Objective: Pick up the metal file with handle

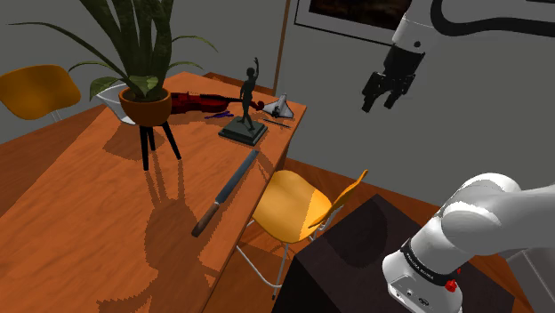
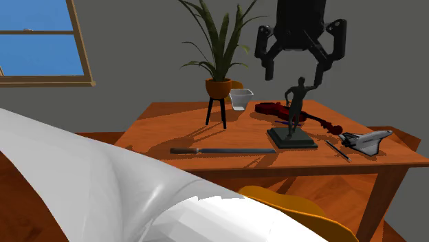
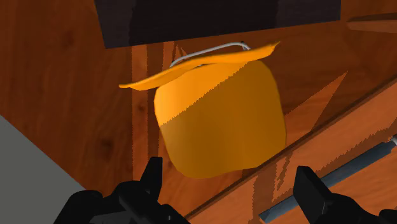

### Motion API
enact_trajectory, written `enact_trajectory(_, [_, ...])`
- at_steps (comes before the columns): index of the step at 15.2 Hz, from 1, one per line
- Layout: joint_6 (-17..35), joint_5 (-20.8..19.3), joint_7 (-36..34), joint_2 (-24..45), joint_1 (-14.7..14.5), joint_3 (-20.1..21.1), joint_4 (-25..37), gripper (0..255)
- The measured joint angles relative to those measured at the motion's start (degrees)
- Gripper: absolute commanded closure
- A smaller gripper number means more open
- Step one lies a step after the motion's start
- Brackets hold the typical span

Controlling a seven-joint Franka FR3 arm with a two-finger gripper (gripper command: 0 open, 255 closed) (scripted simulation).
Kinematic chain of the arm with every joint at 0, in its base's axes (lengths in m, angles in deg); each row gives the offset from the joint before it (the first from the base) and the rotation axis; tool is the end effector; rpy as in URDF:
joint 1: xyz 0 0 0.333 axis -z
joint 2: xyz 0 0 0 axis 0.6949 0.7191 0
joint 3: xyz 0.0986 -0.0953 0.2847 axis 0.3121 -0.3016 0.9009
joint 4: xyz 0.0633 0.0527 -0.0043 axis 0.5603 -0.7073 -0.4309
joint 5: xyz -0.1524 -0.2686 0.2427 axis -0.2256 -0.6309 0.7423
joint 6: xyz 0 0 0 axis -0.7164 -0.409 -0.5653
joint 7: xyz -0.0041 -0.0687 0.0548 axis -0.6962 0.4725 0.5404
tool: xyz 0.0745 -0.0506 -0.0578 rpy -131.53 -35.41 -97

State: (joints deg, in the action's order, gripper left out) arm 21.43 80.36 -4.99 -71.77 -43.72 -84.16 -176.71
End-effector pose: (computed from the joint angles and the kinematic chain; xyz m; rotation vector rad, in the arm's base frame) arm 0.3117 -0.0121 0.5747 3.1089 -0.2751 0.1013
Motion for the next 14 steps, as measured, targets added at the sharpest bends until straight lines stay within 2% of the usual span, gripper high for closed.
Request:
enact_trajectory(3, [1.29, 0.88, -2.4, 0.79, -0.08, 1.47, -0.78, 0])
enact_trajectory(8, [7.6, 4.17, -12.02, 5.39, -0.47, 7.27, -3.41, 0])
enact_trajectory(14, [16.2, 6.89, -23.99, 15.18, -0.25, 14.27, -3.25, 0])
